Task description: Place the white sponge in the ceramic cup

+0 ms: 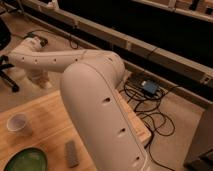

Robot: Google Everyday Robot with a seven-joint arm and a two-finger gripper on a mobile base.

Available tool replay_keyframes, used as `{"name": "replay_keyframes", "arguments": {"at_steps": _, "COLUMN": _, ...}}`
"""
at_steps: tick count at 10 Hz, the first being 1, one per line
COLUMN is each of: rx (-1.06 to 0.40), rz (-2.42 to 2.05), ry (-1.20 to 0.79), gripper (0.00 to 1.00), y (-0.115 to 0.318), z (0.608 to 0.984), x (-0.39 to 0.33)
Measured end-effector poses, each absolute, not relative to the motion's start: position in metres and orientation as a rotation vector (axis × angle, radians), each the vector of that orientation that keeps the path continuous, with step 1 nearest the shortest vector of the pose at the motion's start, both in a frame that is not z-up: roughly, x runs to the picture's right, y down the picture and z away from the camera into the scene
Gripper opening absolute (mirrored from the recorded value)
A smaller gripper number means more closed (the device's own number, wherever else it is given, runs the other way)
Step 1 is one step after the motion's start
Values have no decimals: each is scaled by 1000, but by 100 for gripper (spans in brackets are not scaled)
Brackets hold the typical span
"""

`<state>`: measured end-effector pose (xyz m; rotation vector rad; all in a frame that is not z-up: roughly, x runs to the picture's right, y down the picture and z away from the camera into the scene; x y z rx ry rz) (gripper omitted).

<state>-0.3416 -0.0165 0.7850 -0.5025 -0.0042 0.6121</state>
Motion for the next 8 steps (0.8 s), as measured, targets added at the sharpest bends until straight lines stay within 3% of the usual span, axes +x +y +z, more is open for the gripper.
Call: {"name": "replay_keyframes", "arguments": {"at_steps": 8, "rx": -640, "rz": 443, "ry": -53, "gripper": 0, "y": 39, "z": 738, "x": -390}}
